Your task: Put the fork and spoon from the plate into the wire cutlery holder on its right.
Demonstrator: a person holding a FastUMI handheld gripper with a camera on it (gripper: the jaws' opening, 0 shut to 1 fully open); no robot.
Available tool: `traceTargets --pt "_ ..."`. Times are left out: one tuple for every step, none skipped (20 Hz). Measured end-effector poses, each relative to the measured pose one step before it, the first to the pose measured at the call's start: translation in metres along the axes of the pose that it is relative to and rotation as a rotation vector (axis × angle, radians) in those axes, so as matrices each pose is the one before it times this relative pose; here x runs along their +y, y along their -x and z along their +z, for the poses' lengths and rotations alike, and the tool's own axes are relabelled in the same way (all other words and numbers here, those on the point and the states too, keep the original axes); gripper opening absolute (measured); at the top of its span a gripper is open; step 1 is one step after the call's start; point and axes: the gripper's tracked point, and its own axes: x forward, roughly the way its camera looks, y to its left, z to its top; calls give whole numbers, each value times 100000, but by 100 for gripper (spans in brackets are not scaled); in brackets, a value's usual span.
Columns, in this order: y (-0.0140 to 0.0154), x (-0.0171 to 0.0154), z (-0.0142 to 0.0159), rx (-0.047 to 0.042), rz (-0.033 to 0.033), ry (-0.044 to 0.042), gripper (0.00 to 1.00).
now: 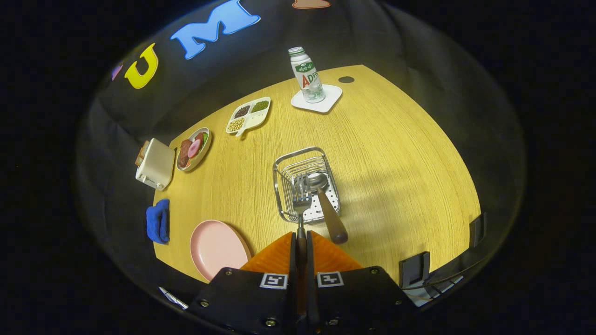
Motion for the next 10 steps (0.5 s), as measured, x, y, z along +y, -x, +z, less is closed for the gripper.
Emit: traceTargets --pt "97 136 341 -469 213 -264 9" --pt "203 193 138 -551 491 -185 11" --pt "-36 139 306 -320 276 -54 11" --pt "95 19 266 -680 123 78 11" --pt "80 92 220 -765 125 148 11" --pt "58 -14 297 -746 -118 77 12" --pt "108 -50 231 -541 -232 -188 12" --pt "93 24 230 -530 -74 -244 12" --pt "135 -87 43 -495 -496 -150 14" --pt "1 -2 249 -725 40 -151 15"
